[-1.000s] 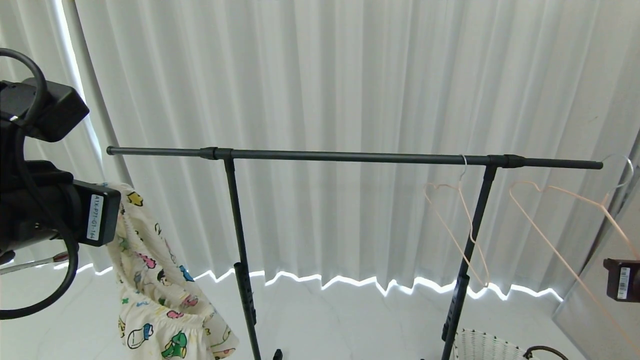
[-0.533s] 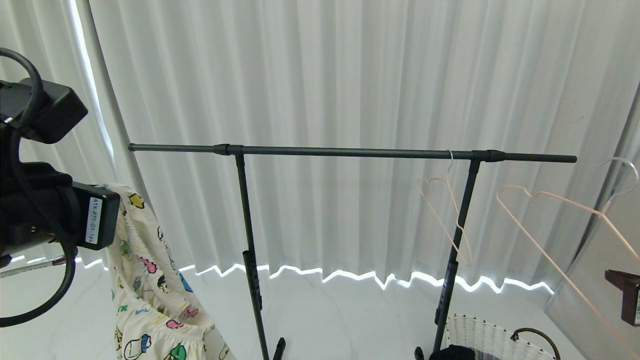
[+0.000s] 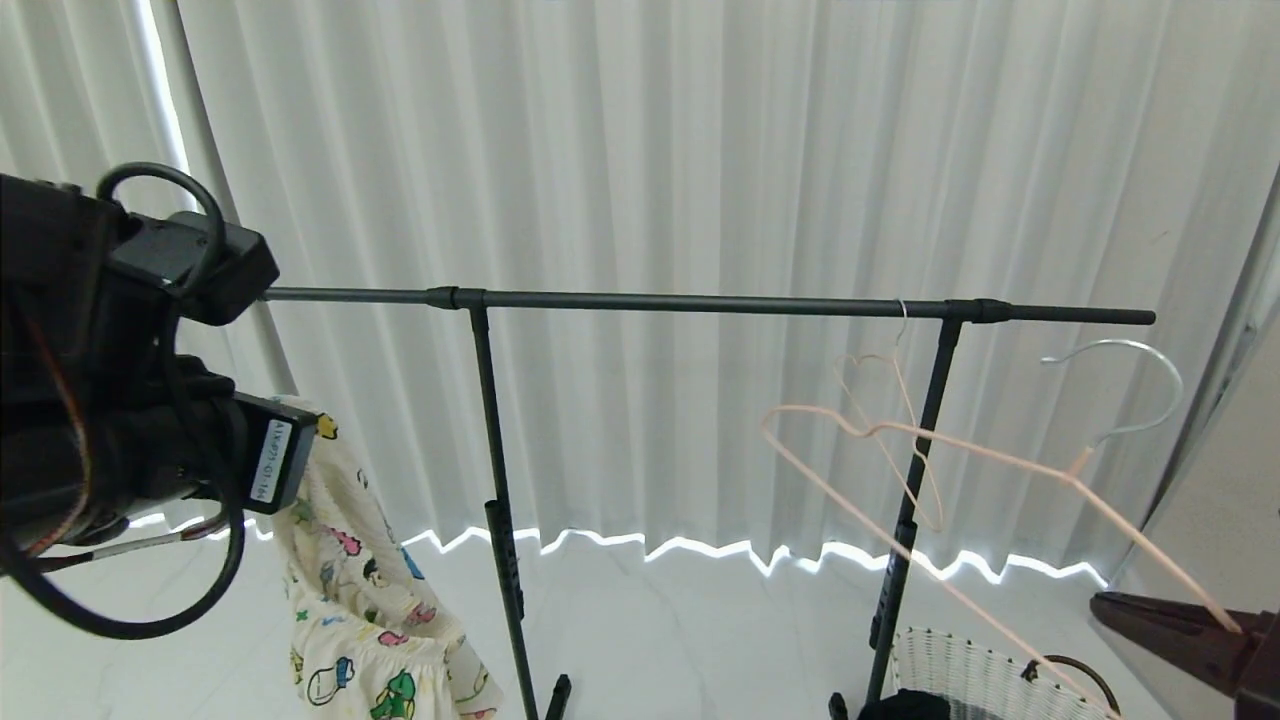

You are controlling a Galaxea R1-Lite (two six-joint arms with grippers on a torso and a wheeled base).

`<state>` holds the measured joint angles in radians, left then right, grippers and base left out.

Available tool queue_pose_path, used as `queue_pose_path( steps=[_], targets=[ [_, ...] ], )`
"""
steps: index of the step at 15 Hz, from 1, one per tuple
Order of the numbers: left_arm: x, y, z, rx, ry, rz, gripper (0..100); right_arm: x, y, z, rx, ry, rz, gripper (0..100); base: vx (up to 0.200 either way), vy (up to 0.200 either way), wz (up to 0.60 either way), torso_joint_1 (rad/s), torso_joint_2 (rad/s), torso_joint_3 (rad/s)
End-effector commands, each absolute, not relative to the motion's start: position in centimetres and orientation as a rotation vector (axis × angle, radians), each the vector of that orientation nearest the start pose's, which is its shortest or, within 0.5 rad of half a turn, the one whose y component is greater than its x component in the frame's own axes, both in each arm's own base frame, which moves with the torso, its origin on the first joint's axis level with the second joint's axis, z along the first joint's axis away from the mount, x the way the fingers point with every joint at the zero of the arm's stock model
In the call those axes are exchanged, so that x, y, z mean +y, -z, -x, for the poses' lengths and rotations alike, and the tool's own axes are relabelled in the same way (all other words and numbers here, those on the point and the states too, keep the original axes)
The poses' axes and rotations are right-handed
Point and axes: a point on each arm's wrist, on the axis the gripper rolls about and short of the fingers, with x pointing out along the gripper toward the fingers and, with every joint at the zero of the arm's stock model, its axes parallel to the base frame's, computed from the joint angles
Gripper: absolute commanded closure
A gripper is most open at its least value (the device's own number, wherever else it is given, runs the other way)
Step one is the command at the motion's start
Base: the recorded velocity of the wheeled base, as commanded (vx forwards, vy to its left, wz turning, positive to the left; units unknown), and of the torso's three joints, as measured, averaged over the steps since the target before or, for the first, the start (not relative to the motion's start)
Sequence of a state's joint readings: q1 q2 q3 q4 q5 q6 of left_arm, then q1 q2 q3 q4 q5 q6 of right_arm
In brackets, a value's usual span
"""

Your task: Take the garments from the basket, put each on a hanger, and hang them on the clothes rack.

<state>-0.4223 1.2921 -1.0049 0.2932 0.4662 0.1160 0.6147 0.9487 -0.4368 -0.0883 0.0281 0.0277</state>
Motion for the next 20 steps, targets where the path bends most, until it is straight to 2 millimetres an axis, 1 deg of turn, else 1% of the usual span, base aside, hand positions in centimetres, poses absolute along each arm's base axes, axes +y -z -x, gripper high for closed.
queue_pose_path(
  steps=[1,2,3,4,5,6,8,10,12,14,15,20],
  targets=[
    [-9.4,-23.8,-21.4,0.604,-0.054,-0.35,100,10.1,-17.8,-7.5,0.518,-0.919,0.134,100,0.0,0.0,0.0,0.0,0.0,0.0],
    [-10.5,-23.8,-22.7,0.601,-0.062,-0.284,100,11.4,-18.1,-7.4,0.542,-0.962,0.099,100,0.0,0.0,0.0,0.0,0.0,0.0],
    [-11.2,-23.7,-23.6,0.605,-0.07,-0.249,100,12.3,-18.5,-7.5,0.543,-0.985,0.062,100,0.0,0.0,0.0,0.0,0.0,0.0],
    [-11.5,-23.5,-24.3,0.611,-0.074,-0.241,100,13.1,-18.8,-7.7,0.536,-0.996,0.038,100,0.0,0.0,0.0,0.0,0.0,0.0],
    [-11.8,-23.6,-24.5,0.604,-0.066,-0.237,100,13.7,-18.9,-8.1,0.528,-0.997,0.028,100,0.0,0.0,0.0,0.0,0.0,0.0],
    [-12.5,-23.7,-24.4,0.6,-0.04,-0.239,100,14.3,-19.1,-8.4,0.52,-0.999,0.023,100,0.0,0.0,0.0,0.0,0.0,0.0],
    [-13.0,-23.3,-24.7,0.611,-0.039,-0.22,100,15.1,-19.0,-8.9,0.514,-1.002,0.018,100,0.0,0.0,0.0,0.0,0.0,0.0],
    [-13.4,-23.6,-25.1,0.598,-0.05,-0.159,100,16.0,-19.1,-9.5,0.497,-1.003,-0.007,100,0.0,0.0,0.0,0.0,0.0,0.0],
    [-13.5,-23.6,-25.2,0.598,-0.051,-0.155,100,17.0,-19.8,-10.1,0.485,-1.003,-0.041,100,0.0,0.0,0.0,0.0,0.0,0.0],
    [-13.5,-24.0,-25.2,0.583,-0.053,-0.13,100,17.6,-19.6,-10.4,0.497,-1.0,-0.033,100,0.0,0.0,0.0,0.0,0.0,0.0],
    [-13.8,-24.4,-25.1,0.568,-0.045,-0.118,100,18.2,-19.7,-10.8,0.502,-0.997,-0.029,100,0.0,0.0,0.0,0.0,0.0,0.0],
    [-14.0,-24.9,-24.7,0.552,-0.034,-0.114,100,20.3,-19.4,-12.5,0.481,-0.98,-0.045,100,0.0,0.0,0.0,0.0,0.0,0.0]
  ],
)
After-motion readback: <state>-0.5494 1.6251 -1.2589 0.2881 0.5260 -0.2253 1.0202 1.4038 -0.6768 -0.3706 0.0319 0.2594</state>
